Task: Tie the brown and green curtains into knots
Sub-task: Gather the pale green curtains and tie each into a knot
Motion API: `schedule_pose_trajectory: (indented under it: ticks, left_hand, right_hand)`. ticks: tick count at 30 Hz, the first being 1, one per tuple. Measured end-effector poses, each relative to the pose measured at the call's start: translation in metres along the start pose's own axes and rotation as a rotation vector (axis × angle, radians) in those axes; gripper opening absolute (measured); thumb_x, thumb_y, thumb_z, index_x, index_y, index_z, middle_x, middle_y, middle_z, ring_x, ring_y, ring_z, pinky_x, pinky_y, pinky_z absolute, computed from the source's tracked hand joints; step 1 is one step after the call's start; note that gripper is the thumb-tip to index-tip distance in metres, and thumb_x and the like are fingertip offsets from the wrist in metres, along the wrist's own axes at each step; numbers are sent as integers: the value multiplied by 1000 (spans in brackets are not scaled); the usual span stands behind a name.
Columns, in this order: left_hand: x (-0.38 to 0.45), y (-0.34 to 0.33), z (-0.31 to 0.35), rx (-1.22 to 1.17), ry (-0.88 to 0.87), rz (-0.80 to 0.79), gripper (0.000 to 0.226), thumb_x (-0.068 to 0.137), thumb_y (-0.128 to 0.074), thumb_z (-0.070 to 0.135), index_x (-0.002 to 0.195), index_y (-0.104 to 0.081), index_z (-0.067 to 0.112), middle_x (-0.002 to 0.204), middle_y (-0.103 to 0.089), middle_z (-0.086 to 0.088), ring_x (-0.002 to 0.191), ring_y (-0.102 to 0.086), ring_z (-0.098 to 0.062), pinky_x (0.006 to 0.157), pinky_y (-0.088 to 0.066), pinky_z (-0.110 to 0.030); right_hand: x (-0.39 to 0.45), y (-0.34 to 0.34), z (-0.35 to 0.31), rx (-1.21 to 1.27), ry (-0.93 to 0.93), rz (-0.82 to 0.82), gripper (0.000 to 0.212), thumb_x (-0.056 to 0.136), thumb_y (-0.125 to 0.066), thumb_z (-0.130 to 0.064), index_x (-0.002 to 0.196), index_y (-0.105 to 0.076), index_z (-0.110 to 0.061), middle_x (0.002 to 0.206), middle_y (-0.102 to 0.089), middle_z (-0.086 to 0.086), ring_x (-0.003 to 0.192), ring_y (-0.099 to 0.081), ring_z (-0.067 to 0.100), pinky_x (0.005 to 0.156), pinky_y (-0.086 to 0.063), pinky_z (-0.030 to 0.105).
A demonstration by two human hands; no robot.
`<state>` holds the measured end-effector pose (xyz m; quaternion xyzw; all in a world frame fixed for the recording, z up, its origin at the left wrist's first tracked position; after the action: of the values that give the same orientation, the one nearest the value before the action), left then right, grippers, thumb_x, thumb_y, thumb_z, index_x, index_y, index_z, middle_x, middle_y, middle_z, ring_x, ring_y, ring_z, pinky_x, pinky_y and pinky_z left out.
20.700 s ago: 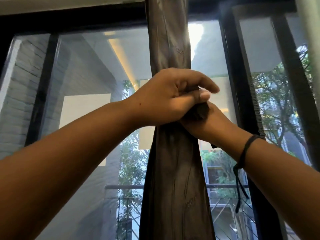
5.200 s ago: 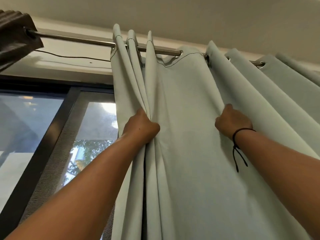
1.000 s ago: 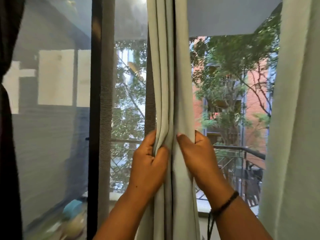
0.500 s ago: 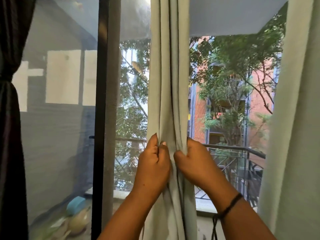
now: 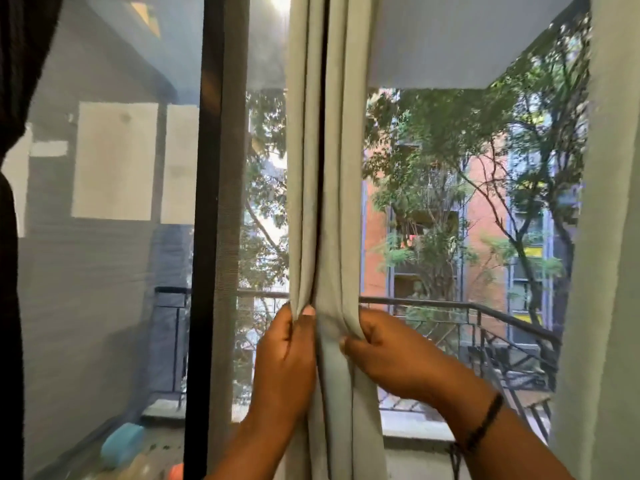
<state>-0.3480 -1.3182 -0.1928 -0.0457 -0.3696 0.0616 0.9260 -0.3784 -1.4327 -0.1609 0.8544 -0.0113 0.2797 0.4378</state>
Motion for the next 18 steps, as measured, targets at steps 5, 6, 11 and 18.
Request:
schedule_pose_trajectory:
  ticks: [5,6,11,18]
  left_hand:
    - [9,3,-16,83,152,-232,72,43,-73,77,103,-48,48,83,-66,25,80,-62,8,65,-48,-13]
    - [12,6,-17,98,160,-231,81,39,-73,79,108,-46,47,93,-66,21,86,-63,2,71,-51,-19]
    - [27,28,-33,-176,182,-247,95,45,-62,84,123,-54,31,121,-65,4,108,-62,-8,93,-48,-32]
    - [32,34,-40,-76,118,-278,38,69,-72,58,99,-63,37,93,-72,11,79,-68,2,70,-55,-20]
  right_hand:
    - [-10,-48,-9,-71,-23,-247,58,83,-64,-26,135,-40,-35,127,-52,-15,100,-49,-2,72,-37,-1]
    - [-10,-56,-9,-4,-39,-280,65,81,-68,-28,137,-36,-40,129,-50,-23,101,-49,-7,77,-38,1]
    - [12,-58,1,401,-31,25,13,76,-70,-34,88,-69,-36,89,-68,-26,81,-63,-7,83,-49,21]
    - [19,-68,7,816,-98,315,26,67,-52,-16,85,-70,-15,74,-75,-2,70,-70,9,61,-54,19]
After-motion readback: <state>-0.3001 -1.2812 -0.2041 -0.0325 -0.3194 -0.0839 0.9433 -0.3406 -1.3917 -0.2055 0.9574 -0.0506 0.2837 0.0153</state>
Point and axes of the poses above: each hand's wrist, its own x-axis towards the middle knuckle, its own y-axis out of the back of the hand, z = x × y, the point moved 7 cm from there along x, towards the middle knuckle
